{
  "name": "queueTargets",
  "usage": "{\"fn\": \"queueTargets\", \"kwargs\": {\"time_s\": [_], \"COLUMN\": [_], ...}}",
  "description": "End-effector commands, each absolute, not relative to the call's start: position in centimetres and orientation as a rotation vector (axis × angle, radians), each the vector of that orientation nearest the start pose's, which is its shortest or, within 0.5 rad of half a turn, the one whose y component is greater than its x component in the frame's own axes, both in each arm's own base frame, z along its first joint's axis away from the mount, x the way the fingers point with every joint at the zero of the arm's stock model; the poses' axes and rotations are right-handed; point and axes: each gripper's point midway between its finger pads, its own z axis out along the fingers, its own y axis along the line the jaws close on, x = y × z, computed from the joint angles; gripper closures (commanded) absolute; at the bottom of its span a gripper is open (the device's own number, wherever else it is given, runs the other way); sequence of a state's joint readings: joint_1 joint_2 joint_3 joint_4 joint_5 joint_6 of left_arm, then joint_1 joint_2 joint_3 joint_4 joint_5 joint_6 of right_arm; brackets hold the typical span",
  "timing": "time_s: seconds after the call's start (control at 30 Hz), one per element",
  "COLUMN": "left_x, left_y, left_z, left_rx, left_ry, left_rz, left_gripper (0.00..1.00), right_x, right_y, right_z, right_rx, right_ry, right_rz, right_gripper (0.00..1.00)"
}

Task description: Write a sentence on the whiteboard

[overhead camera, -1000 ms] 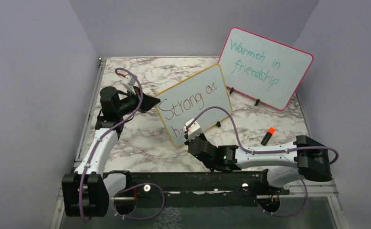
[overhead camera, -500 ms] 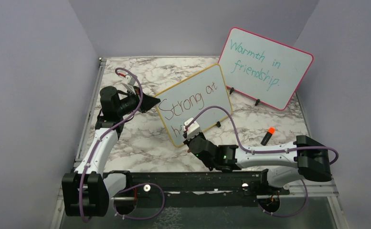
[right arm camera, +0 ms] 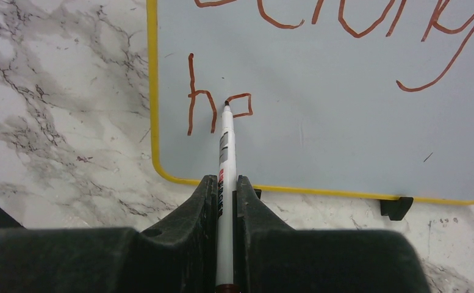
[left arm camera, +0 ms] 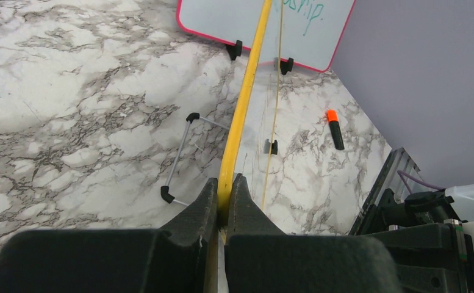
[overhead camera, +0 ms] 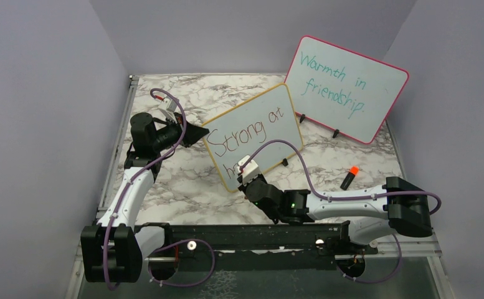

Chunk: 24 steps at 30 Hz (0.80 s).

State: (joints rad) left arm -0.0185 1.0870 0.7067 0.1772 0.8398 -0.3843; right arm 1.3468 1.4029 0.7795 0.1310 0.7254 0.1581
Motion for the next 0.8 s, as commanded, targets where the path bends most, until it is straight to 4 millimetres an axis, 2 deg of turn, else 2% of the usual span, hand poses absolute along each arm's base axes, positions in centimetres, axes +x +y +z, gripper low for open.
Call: {"fn": "queueTargets", "kwargs": {"time_s": [0.0,0.43,0.77], "left_x": [32.5,32.5,32.5], "left_y": [-13.2,-13.2,-13.2], "left_z": [22.0,22.0,21.9], "left_rx": [0.262,0.261,0.26], "left_ry": [1.847,1.849,1.852], "left_rz": [-0.909,-0.908,-0.911], "left_gripper": [1.0,1.0,1.0], "right_x": [18.9,18.6,19.0], "right_y": [34.3,33.2,32.0], "right_z": [13.6,12.1,11.9], "right_rx": [-0.728,-0.739,-0.714], "right_ry": [1.846,1.892,1.893], "right_rz": [0.257,0.22,0.163], "right_gripper": [0.99,0.99,0.99]}}
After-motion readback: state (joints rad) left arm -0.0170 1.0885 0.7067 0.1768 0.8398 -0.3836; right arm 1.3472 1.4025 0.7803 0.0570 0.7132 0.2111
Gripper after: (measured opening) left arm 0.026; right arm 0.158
